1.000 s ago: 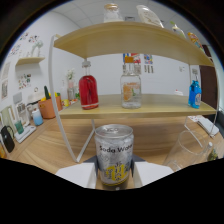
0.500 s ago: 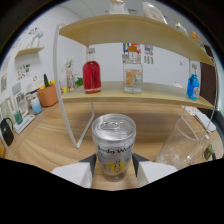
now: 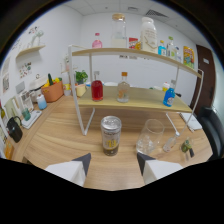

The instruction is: Make me a cup of Mojito.

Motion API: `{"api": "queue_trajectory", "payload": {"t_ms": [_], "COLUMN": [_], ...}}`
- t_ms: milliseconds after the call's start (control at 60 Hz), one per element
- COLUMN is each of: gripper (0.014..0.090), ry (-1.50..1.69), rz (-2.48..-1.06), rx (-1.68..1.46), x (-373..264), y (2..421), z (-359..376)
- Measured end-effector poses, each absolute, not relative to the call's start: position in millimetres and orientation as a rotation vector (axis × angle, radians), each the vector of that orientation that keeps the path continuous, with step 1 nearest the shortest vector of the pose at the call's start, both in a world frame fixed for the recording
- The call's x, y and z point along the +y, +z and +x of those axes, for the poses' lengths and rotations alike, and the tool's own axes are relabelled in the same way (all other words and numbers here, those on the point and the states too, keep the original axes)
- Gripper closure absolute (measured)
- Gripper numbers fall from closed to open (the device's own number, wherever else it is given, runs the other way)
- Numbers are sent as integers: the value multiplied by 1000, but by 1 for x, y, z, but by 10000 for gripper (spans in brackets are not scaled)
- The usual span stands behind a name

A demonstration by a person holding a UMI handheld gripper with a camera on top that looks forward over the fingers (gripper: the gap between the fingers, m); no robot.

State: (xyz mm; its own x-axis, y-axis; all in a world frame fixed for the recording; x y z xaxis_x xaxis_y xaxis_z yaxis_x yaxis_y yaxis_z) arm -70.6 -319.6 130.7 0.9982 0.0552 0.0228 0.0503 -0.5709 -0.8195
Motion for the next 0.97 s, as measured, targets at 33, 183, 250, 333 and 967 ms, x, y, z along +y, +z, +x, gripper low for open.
{"api": "queue_trajectory", "payload": {"t_ms": [33,183,250,333,967], "gripper": [190,186,187,187,190], "ry": [-2,-59,-79,-99,-29], "rz": [-2187,-2210,-2213,-2211,-2260], "rx": [-56,-8,-4,-3,34], "x": [-326,-348,-354,-358,-369], "y": [133,140,144,149,146], "z": [-64,-30,-16,1,38]}}
